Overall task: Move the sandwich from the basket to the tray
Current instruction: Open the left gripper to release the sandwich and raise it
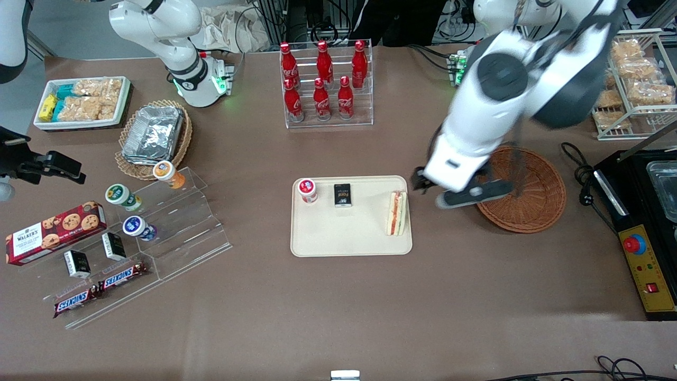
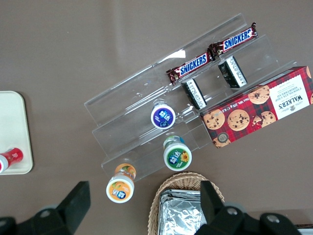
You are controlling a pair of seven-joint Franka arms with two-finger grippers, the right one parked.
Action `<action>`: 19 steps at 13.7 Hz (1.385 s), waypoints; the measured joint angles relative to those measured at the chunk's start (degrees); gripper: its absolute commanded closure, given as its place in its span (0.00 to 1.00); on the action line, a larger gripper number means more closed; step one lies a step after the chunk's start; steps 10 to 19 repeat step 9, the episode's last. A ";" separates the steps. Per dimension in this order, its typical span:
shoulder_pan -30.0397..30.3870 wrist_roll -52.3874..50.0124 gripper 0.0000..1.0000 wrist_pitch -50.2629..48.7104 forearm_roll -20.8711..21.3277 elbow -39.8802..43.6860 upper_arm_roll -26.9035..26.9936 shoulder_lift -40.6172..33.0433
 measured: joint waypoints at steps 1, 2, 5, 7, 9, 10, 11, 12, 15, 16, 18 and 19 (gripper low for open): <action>-0.08 3.98 0.00 -2.88 -2.19 -0.03 3.44 -3.59; -0.20 9.03 0.00 -6.19 -3.70 -0.08 7.01 -7.09; -0.42 25.87 0.00 -11.52 -5.17 -1.87 16.16 -15.20; -0.37 35.39 0.00 -12.47 -5.36 -4.13 20.61 -17.82; -0.34 39.77 0.00 -12.68 -5.42 -4.92 23.11 -17.93; -0.34 39.77 0.00 -12.68 -5.42 -4.92 23.11 -17.93; -0.34 39.77 0.00 -12.68 -5.42 -4.92 23.11 -17.93; -0.34 39.77 0.00 -12.68 -5.42 -4.92 23.11 -17.93; -0.34 39.77 0.00 -12.68 -5.42 -4.92 23.11 -17.93; -0.34 39.77 0.00 -12.68 -5.42 -4.92 23.11 -17.93; -0.34 39.77 0.00 -12.68 -5.42 -4.92 23.11 -17.93; -0.34 39.77 0.00 -12.68 -5.42 -4.92 23.11 -17.93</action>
